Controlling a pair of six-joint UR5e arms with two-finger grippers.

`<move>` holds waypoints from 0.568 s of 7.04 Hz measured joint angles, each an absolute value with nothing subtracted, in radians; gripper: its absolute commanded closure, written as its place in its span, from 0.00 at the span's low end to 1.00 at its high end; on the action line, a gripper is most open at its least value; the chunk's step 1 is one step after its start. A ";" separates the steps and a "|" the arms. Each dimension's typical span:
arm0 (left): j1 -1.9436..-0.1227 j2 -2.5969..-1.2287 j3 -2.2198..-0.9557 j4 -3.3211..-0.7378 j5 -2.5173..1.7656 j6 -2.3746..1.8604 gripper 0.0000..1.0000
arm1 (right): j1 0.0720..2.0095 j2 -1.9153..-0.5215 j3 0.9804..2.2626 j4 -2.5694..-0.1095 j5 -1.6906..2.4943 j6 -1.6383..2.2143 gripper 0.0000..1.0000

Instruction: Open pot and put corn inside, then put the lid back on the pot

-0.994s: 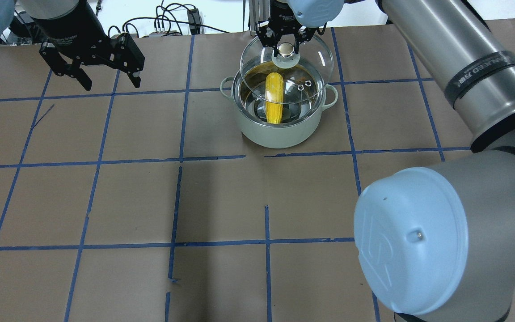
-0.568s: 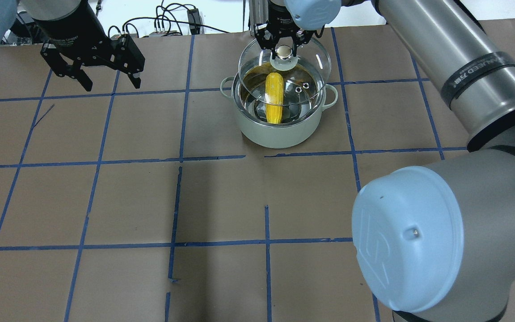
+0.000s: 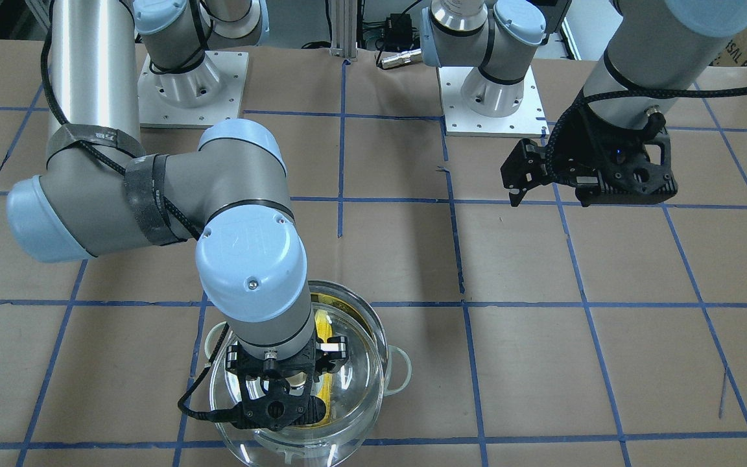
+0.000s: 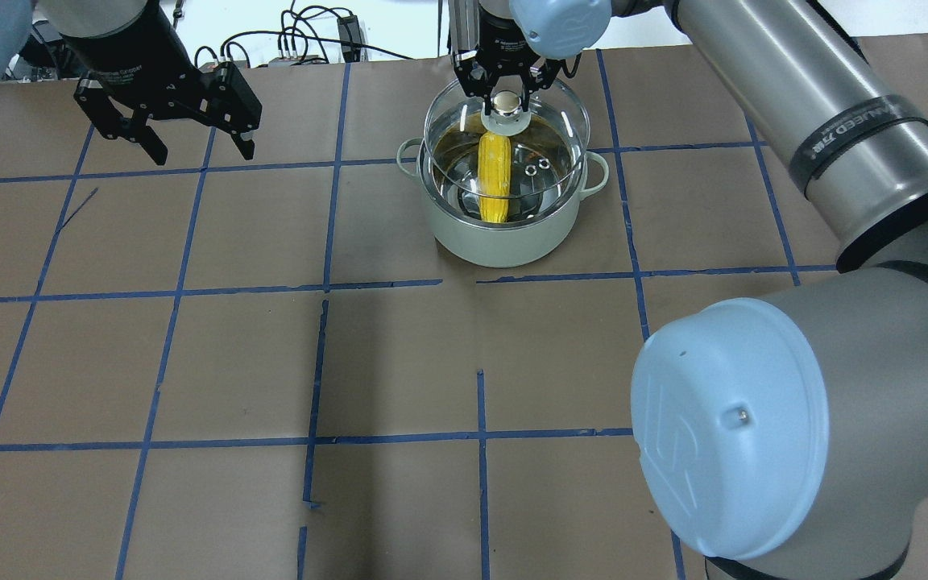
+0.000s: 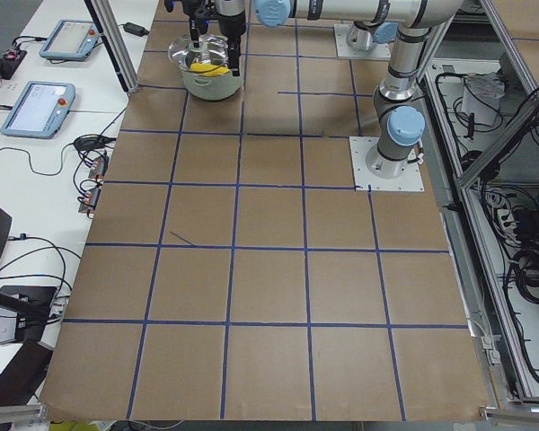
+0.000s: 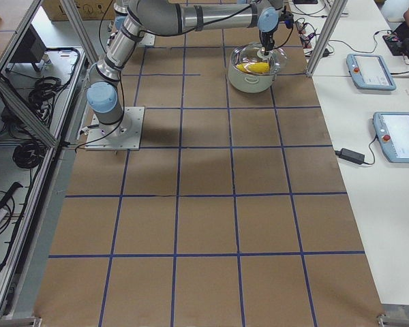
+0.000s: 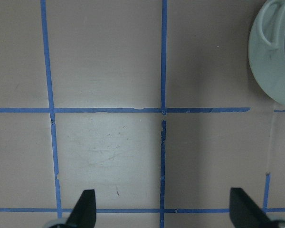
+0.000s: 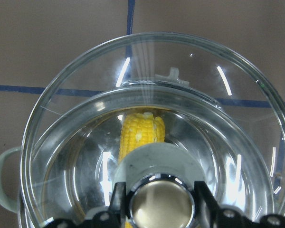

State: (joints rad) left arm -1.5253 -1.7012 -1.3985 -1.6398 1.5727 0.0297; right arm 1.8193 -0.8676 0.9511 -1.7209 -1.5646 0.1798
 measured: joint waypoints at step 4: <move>-1.522 -1.703 -1.399 -1.640 1.574 0.034 0.00 | 1.821 -0.870 0.961 -1.718 -1.566 0.192 0.75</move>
State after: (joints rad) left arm -1.5224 -1.7031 -1.3990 -1.6398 1.5738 0.0340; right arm 1.8214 -0.8701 0.9612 -1.7185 -1.5665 0.1925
